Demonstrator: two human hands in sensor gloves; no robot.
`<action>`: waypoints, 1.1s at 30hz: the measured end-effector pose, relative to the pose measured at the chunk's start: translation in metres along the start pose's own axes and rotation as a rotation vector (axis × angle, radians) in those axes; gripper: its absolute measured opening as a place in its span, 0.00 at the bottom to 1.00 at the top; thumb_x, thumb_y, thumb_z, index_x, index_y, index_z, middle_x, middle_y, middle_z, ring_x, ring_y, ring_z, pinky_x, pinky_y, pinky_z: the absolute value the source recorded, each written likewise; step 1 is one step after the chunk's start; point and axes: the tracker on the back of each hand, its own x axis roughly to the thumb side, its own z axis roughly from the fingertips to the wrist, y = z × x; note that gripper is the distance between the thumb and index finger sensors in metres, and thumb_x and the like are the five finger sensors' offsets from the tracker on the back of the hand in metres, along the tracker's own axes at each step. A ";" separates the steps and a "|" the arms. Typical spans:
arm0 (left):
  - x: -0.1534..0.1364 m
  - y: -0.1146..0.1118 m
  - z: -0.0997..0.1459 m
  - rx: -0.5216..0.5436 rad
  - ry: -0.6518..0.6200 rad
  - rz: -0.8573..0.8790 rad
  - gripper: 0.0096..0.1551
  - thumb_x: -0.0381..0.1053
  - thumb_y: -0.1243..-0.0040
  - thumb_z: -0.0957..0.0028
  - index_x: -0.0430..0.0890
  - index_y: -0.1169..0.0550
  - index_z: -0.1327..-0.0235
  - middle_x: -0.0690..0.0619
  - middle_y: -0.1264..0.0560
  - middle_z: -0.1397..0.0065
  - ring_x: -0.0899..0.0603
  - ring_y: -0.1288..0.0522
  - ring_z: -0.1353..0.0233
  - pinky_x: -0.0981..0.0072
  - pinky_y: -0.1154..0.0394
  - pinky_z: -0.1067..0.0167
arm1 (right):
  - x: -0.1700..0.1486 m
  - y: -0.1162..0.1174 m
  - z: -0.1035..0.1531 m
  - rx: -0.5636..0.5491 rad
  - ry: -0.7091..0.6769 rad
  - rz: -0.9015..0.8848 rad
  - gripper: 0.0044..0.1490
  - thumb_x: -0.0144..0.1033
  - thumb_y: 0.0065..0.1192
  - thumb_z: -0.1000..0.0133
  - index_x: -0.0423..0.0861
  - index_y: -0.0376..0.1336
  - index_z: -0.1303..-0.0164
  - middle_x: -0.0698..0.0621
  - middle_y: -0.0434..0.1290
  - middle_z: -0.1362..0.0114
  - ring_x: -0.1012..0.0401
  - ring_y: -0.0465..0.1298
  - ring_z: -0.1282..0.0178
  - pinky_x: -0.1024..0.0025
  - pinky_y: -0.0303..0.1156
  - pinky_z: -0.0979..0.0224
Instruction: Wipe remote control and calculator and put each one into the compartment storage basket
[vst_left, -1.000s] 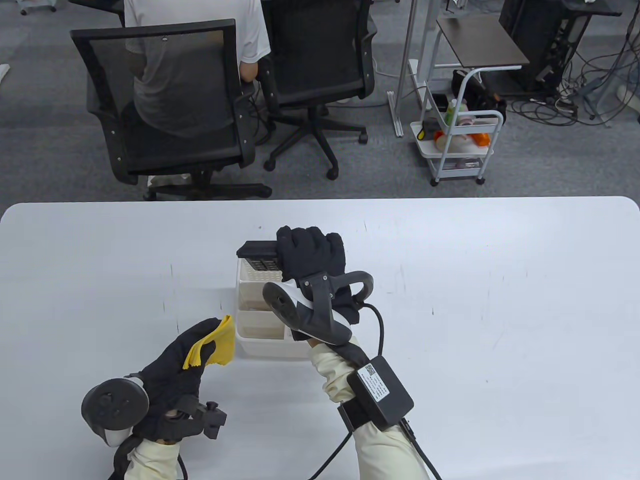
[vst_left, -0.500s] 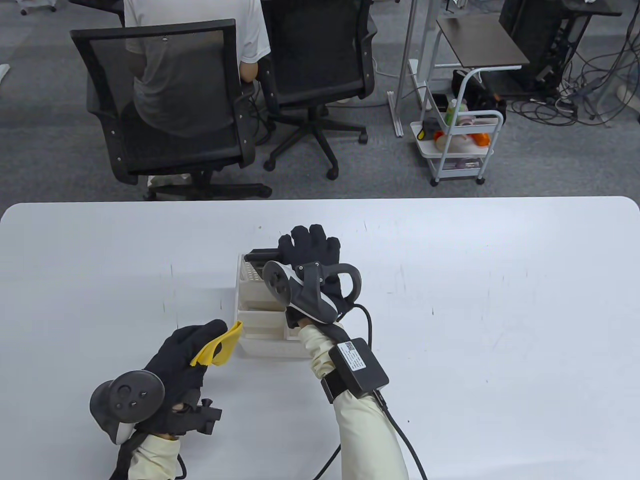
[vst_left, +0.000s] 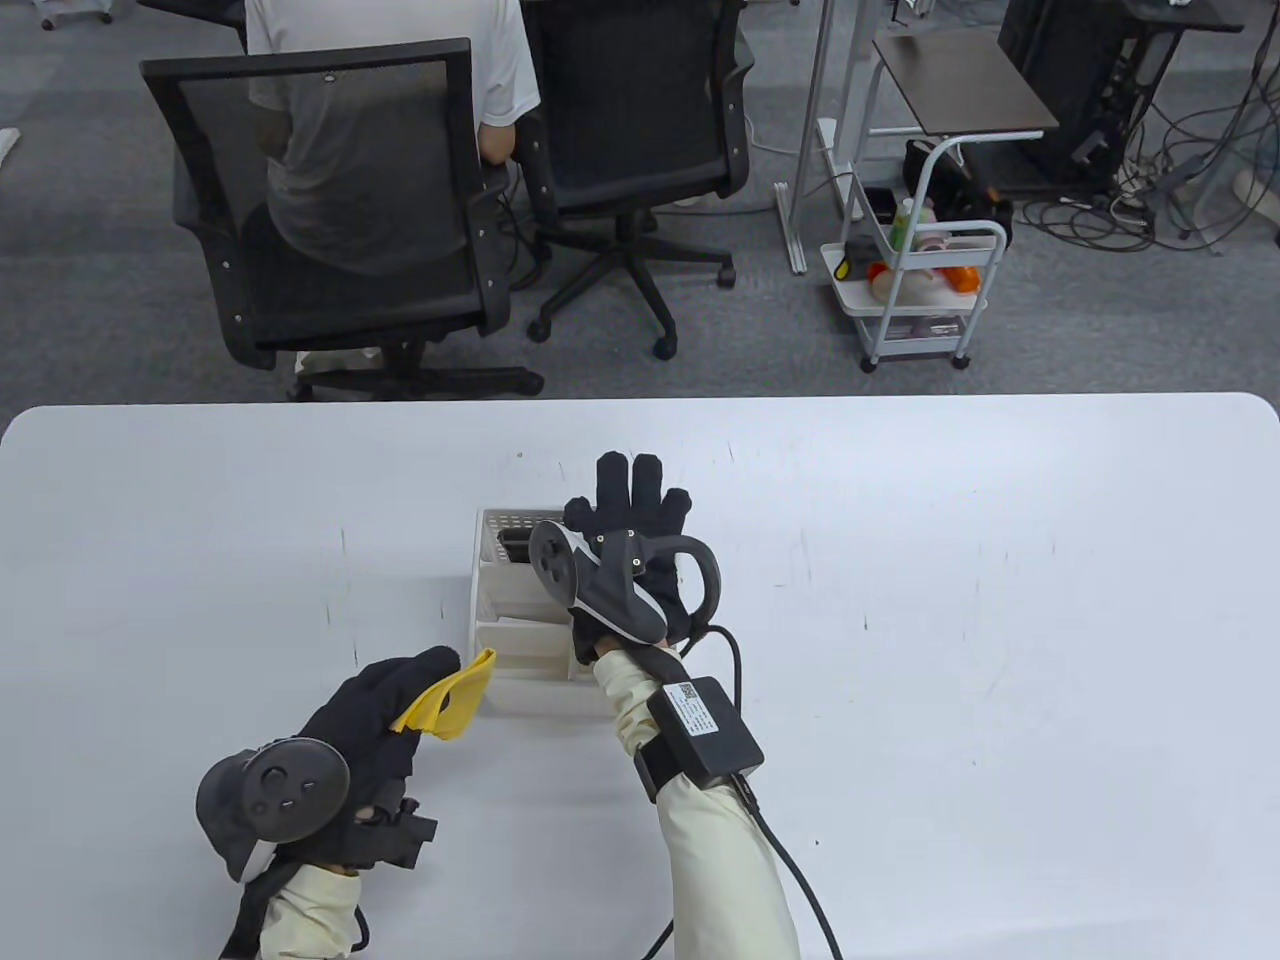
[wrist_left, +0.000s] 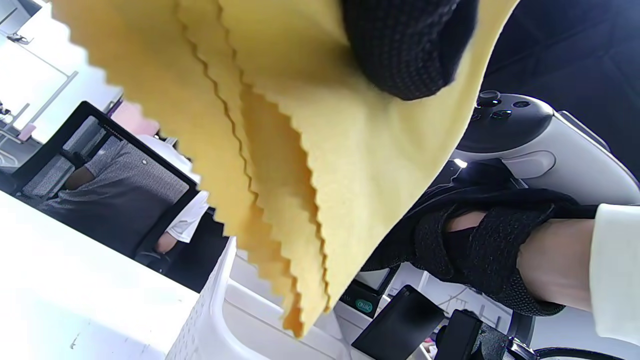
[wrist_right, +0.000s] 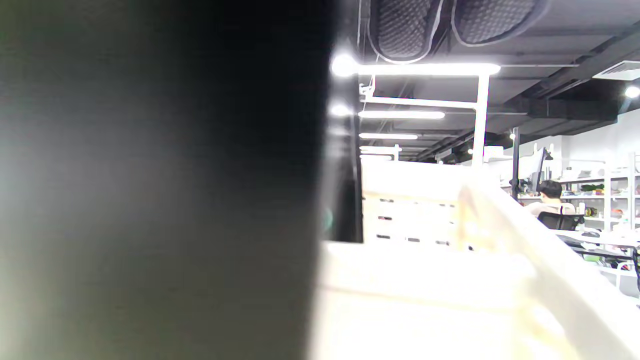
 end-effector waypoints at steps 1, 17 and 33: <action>0.000 0.000 0.000 -0.003 -0.001 -0.001 0.20 0.51 0.34 0.48 0.61 0.18 0.42 0.58 0.16 0.41 0.48 0.15 0.45 0.55 0.18 0.47 | -0.001 0.002 0.000 0.009 0.003 0.004 0.29 0.42 0.77 0.53 0.52 0.77 0.39 0.39 0.63 0.15 0.35 0.56 0.17 0.29 0.57 0.29; 0.003 -0.010 0.000 -0.044 -0.017 -0.036 0.20 0.50 0.34 0.48 0.60 0.18 0.42 0.57 0.16 0.40 0.47 0.15 0.45 0.54 0.18 0.47 | -0.032 -0.020 0.029 0.037 0.020 -0.244 0.36 0.45 0.61 0.39 0.42 0.65 0.23 0.35 0.59 0.14 0.32 0.51 0.18 0.26 0.51 0.29; 0.011 -0.021 0.005 -0.067 -0.045 -0.074 0.20 0.50 0.35 0.47 0.59 0.18 0.41 0.56 0.17 0.39 0.46 0.15 0.43 0.53 0.18 0.46 | -0.084 -0.042 0.158 -0.080 -0.080 -0.363 0.42 0.49 0.54 0.36 0.38 0.56 0.16 0.32 0.54 0.12 0.30 0.46 0.17 0.23 0.46 0.30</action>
